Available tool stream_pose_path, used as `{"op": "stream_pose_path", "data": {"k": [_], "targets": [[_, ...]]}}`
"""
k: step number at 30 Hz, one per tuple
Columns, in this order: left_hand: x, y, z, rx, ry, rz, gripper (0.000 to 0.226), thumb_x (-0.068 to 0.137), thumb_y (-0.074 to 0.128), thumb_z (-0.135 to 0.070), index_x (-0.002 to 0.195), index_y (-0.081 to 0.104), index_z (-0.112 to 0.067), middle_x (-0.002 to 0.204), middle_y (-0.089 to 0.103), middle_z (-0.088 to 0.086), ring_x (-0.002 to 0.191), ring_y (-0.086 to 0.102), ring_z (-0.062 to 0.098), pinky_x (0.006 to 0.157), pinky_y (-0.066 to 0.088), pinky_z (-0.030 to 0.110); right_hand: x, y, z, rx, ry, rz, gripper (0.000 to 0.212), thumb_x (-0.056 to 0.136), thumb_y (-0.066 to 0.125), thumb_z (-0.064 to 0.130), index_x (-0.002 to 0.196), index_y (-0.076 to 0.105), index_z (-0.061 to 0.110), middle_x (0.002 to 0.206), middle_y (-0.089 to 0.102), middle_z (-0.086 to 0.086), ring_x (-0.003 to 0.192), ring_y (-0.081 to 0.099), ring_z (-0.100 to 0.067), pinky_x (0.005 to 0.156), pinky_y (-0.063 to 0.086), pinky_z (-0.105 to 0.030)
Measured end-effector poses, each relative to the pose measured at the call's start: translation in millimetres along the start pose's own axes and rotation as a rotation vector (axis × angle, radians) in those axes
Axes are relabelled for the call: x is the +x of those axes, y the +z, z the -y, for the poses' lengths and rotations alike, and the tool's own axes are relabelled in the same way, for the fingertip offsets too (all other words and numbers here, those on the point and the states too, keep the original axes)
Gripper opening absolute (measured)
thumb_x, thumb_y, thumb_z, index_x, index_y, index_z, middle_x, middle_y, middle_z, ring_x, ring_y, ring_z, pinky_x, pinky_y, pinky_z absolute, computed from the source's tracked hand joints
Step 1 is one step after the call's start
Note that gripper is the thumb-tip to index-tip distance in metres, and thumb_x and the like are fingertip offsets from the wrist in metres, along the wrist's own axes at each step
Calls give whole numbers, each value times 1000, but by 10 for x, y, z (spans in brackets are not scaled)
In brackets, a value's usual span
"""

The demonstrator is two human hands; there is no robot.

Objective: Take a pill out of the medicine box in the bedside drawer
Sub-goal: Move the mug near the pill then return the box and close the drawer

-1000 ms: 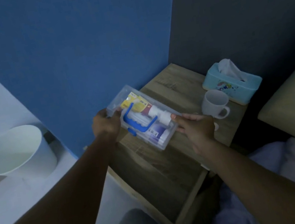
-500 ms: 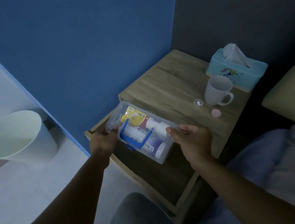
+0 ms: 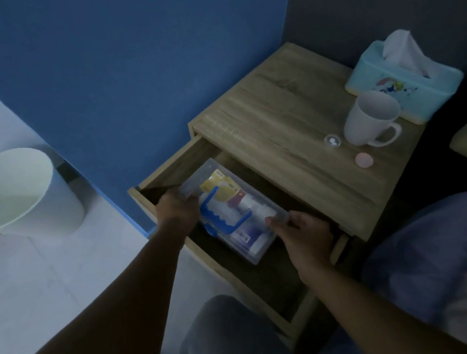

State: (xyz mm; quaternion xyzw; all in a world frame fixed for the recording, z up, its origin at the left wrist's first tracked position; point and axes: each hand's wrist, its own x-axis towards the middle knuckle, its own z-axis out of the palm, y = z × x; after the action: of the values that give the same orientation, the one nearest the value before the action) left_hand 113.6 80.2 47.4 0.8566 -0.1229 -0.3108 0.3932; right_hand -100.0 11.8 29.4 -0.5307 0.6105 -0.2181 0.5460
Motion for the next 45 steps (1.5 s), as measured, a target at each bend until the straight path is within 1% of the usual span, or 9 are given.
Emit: {"op": "stream_pose_path", "data": {"k": [6, 16, 19, 24, 26, 32, 37, 41, 45], "targets": [[96, 238, 33, 65, -9, 102, 45, 93, 58, -23, 134, 47, -9, 134, 51, 16, 117, 57, 27, 95, 53, 47, 117, 49, -204, -8, 77, -45, 44, 79, 78, 30, 119, 64, 21, 120, 68, 0, 108, 66, -15, 91, 58, -41], [178, 393, 158, 76, 10, 74, 36, 97, 51, -25, 131, 50, -11, 127, 56, 14, 114, 58, 26, 92, 53, 43, 251, 102, -372, -45, 32, -90, 57, 76, 80, 35, 127, 58, 23, 128, 64, -1, 110, 64, -14, 83, 58, -32], [169, 365, 181, 92, 57, 108, 36, 98, 50, -24, 132, 48, -12, 125, 58, 13, 107, 60, 21, 75, 50, 30, 211, 89, -345, -152, -99, -99, 72, 78, 78, 39, 141, 45, 28, 140, 54, -2, 123, 57, -16, 86, 55, -30], [34, 227, 244, 218, 261, 84, 55, 98, 51, -20, 149, 32, -15, 152, 38, 13, 136, 43, 31, 103, 47, 50, 81, -75, -227, -425, -420, -63, 45, 91, 64, 40, 134, 53, 30, 134, 57, 8, 104, 39, 18, 72, 31, -2], [-48, 152, 276, 276, 385, 36, 58, 97, 52, -18, 151, 31, -20, 158, 30, 8, 143, 34, 29, 109, 42, 52, 50, -213, -175, -474, -535, -21, 37, 94, 62, 34, 129, 58, 26, 132, 60, 7, 107, 44, 16, 77, 33, 0], [-408, -77, 510, 162, 501, -160, 94, 86, 70, -17, 155, 9, -32, 165, 14, -3, 150, 22, 22, 114, 35, 49, 227, -729, -48, -530, -731, -21, 50, 93, 62, 22, 140, 48, 20, 139, 57, -3, 125, 52, -10, 99, 43, -25], [-580, -39, 786, -7, 274, -146, 105, 84, 69, -39, 156, -6, -26, 166, 4, -4, 152, 12, 24, 118, 23, 46, 599, -1069, -216, -831, -673, 48, 68, 99, 51, 32, 156, 20, 15, 162, 26, -11, 149, 25, -25, 118, 27, -40], [-576, 82, 966, -81, 93, 50, 97, 87, 65, -44, 156, -1, -29, 164, 20, 1, 144, 34, 33, 109, 37, 49, 714, -1117, -393, -1030, -760, 45, 59, 104, 31, 38, 156, 22, 12, 165, 19, -9, 152, 12, -21, 123, 11, -42], [-512, 175, 1059, -186, 113, 139, 73, 94, 59, -35, 153, 18, -30, 157, 37, -2, 142, 38, 27, 109, 39, 45, 719, -1075, -458, -1093, -831, -28, 56, 104, 23, 35, 155, 27, 11, 164, 23, -10, 152, 18, -25, 123, 11, -42]]}}
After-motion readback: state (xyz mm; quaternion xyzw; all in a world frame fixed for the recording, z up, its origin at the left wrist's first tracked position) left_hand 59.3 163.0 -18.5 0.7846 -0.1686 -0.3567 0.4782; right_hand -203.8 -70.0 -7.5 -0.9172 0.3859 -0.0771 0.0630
